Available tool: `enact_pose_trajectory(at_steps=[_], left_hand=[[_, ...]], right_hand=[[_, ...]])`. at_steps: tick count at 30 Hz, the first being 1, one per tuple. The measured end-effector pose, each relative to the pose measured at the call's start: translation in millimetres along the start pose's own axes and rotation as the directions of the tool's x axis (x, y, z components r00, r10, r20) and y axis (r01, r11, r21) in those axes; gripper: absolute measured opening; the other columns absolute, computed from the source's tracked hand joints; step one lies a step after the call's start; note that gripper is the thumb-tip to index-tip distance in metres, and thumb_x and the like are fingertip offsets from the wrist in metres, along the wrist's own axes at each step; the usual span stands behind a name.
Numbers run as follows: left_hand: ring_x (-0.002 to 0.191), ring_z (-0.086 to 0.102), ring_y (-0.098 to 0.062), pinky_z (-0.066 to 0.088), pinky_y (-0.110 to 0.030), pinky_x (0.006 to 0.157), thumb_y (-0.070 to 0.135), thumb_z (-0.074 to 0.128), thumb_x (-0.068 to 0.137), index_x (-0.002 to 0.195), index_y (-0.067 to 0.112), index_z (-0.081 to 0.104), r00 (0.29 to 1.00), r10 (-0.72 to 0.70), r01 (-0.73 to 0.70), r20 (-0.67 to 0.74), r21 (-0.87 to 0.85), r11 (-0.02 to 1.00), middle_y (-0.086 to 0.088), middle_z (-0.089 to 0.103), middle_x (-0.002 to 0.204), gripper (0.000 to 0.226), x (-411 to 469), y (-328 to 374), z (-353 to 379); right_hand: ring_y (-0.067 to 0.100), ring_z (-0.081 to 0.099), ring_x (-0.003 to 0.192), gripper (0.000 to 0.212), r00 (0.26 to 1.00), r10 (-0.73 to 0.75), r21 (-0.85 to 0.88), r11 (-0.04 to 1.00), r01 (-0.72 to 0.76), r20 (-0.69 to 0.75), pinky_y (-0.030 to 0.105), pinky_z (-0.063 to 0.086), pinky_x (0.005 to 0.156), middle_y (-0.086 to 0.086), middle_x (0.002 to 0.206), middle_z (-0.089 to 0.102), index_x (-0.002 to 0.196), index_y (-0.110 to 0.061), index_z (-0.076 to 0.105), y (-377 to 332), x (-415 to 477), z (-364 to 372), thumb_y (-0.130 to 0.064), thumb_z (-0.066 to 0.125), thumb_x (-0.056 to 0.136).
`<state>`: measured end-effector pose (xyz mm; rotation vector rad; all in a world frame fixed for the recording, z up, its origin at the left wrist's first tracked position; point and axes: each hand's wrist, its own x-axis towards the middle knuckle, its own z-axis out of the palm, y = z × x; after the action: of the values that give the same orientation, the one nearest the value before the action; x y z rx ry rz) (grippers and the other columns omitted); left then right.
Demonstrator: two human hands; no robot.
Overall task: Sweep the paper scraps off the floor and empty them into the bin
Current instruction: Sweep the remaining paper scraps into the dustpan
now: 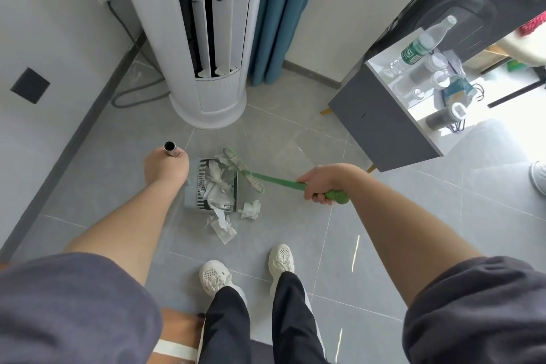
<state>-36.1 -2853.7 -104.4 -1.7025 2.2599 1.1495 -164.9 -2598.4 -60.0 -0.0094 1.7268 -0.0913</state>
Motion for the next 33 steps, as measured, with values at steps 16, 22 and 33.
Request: enact_pose_trajectory(at_steps=[16, 22, 33], left_hand=[[0.072, 0.066, -0.033, 0.051, -0.035, 0.065, 0.031, 0.054, 0.084, 0.080, 0.017, 0.069, 1.000, 0.002, -0.006, -0.029, -0.155, 0.988, -0.010, 0.067, 0.072, 0.021, -25, -43, -20], [0.068, 0.061, -0.028, 0.043, -0.025, 0.057, 0.025, 0.056, 0.085, 0.076, 0.025, 0.067, 0.995, -0.023, -0.003, -0.099, -0.258, 0.966, -0.007, 0.065, 0.076, 0.014, -51, -67, -31], [0.073, 0.061, -0.031, 0.052, -0.037, 0.071, 0.017, 0.055, 0.089, 0.081, 0.023, 0.069, 0.987, 0.076, -0.097, -0.139, -0.157, 0.983, -0.005, 0.064, 0.076, 0.017, -55, -101, -63]], right_hand=[[0.028, 0.060, 0.073, 0.048, 0.939, -0.143, -0.342, 0.939, 0.029, -0.313, 0.035, 0.054, 0.071, 0.008, 0.072, 0.060, 0.125, -0.003, 0.060, -13, 16, 41, 0.002, 0.042, 0.081], [0.025, 0.062, 0.065, 0.055, 0.916, -0.171, -0.267, 0.961, 0.073, -0.363, 0.036, 0.058, 0.069, 0.005, 0.075, 0.058, 0.138, -0.012, 0.047, 13, 25, 61, -0.004, 0.037, 0.084], [0.018, 0.058, 0.056, 0.047, 0.918, -0.152, -0.197, 0.977, 0.083, -0.367, 0.032, 0.057, 0.067, 0.003, 0.077, 0.056, 0.130, -0.013, 0.051, 15, 21, 102, -0.007, 0.035, 0.086]])
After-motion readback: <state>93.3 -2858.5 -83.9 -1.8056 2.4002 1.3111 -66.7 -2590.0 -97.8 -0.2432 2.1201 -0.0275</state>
